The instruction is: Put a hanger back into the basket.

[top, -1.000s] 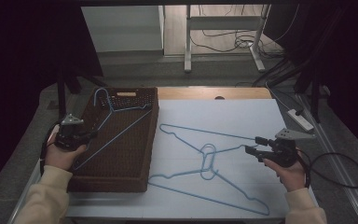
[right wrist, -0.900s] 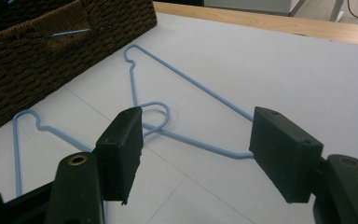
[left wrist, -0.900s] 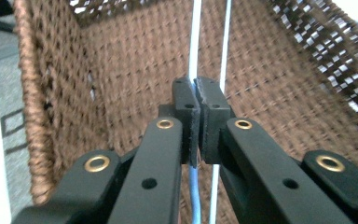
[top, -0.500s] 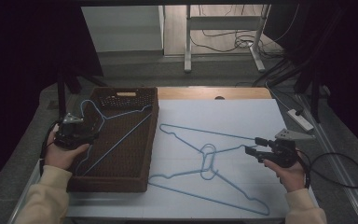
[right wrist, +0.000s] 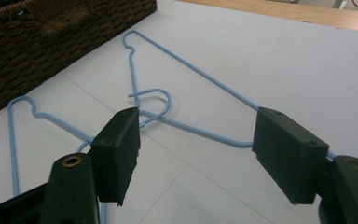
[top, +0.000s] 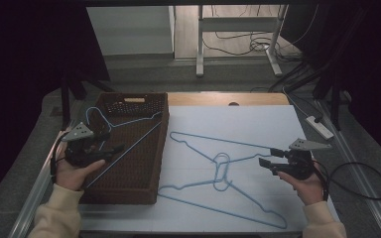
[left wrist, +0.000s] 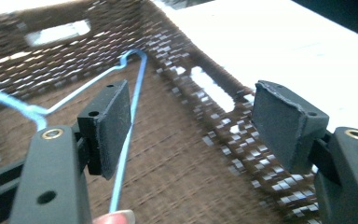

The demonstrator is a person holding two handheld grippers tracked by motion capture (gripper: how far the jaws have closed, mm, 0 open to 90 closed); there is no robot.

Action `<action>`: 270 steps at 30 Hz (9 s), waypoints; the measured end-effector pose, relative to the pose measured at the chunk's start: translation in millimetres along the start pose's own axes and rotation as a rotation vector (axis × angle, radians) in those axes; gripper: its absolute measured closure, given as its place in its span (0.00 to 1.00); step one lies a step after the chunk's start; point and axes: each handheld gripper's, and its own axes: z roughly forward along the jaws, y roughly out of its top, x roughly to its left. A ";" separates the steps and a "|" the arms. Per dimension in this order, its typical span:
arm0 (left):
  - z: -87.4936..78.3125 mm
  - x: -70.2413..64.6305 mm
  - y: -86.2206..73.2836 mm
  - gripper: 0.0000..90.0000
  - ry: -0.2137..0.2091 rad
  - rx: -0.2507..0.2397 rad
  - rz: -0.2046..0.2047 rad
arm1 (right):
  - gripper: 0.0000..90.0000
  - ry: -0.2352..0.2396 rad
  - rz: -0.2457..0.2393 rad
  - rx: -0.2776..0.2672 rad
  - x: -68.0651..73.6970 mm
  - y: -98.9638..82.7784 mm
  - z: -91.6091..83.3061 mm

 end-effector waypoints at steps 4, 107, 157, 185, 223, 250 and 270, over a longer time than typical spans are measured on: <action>2.3 -15.0 -1.2 0.31 -0.037 -0.033 0.011 | 0.36 -0.027 0.004 -0.013 0.9 -2.4 -0.2; 36.5 -74.6 -24.8 0.29 -0.199 0.044 0.105 | 0.56 -0.126 0.259 0.426 60.9 9.0 130.4; 37.1 -76.4 -24.2 0.29 -0.199 0.035 0.113 | 0.94 0.064 0.585 0.178 56.3 9.5 108.0; 44.8 -95.6 -13.2 0.30 -0.214 0.039 0.144 | 0.96 0.264 0.445 -0.087 36.0 25.2 55.4; 131.8 -173.8 26.0 0.54 -0.428 0.279 0.232 | 0.96 0.407 0.266 -0.119 57.6 58.9 23.5; 101.3 -163.0 37.5 0.97 -0.450 0.183 0.179 | 0.50 0.292 0.155 -0.234 64.3 63.1 3.6; 47.0 -108.0 56.1 0.97 -0.317 0.040 0.073 | 0.35 0.217 0.142 -0.198 38.1 24.4 -22.0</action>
